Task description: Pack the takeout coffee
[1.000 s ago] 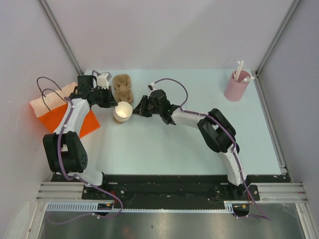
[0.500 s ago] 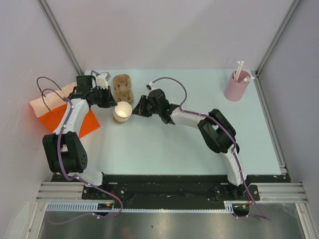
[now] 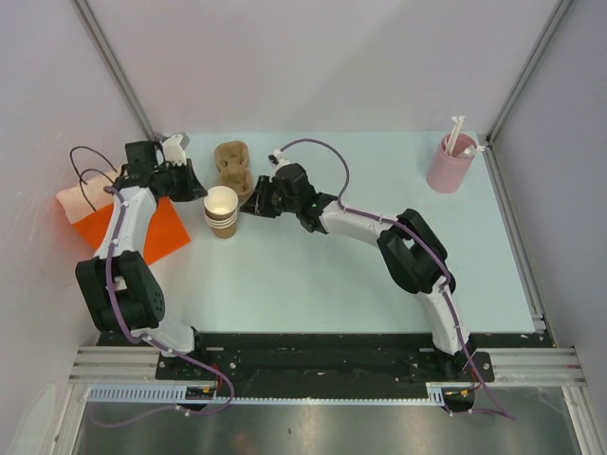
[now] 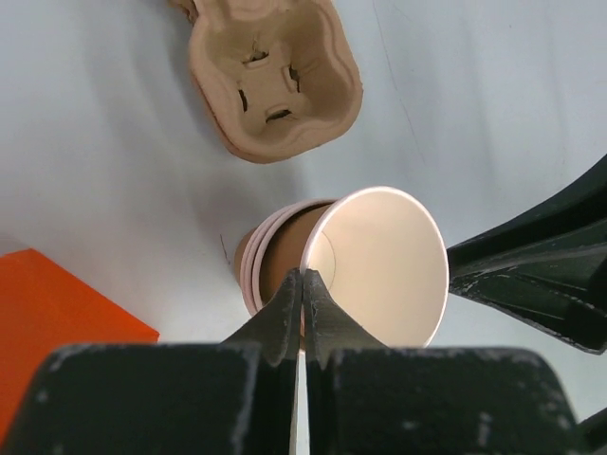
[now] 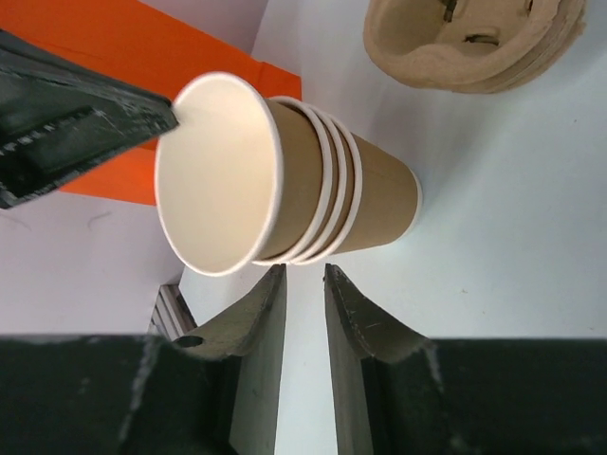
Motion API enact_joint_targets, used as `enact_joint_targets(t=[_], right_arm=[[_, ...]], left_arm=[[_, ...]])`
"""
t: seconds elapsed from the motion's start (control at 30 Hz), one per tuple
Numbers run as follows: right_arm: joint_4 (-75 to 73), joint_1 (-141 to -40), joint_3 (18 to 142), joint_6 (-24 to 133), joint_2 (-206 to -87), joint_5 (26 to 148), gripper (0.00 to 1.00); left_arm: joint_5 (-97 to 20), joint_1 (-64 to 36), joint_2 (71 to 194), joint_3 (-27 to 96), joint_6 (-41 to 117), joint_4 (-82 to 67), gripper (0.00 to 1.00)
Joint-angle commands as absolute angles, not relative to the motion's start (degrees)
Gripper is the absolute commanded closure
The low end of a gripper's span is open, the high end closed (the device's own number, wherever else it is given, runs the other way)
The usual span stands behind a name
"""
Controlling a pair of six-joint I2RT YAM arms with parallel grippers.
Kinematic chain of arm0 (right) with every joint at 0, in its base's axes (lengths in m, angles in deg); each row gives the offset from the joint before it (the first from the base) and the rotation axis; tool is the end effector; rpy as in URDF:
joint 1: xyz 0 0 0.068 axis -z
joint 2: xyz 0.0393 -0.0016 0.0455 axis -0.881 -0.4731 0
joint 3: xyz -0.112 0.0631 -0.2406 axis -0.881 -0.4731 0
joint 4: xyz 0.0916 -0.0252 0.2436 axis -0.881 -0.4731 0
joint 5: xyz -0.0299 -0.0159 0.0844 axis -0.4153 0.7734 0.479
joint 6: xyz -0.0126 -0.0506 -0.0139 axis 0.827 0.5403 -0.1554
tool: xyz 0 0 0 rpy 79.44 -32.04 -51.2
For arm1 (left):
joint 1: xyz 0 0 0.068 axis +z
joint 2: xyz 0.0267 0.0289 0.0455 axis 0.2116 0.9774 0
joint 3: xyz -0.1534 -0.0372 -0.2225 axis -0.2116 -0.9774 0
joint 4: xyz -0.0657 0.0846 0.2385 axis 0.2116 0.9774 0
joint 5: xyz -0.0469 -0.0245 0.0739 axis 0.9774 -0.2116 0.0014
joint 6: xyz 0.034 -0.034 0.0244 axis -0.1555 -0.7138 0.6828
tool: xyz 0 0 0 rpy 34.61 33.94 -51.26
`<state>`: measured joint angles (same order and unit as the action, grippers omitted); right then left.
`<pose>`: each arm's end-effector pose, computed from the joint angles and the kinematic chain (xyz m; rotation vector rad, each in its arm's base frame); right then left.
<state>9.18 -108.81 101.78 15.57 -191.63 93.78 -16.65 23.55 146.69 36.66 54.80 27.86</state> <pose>0.3488 0.3872 0.2265 -0.2056 2.1219 1.2720 0.3360 0.0490 0.2954 0.1099 2.3115 -0.4916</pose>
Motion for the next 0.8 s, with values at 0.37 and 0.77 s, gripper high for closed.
enact_joint_targets(t=[0.37,0.77], right_arm=[[3.9,-108.6,104.0,24.1,-179.7,89.1,0.49],[-7.8,-109.4,114.8,36.9,-178.1,81.1,0.19]], left_arm=[[-18.1,23.9,138.5,45.5,54.1,27.5,1.0],[-21.9,14.9,132.3,45.5,58.3,27.6,1.0]])
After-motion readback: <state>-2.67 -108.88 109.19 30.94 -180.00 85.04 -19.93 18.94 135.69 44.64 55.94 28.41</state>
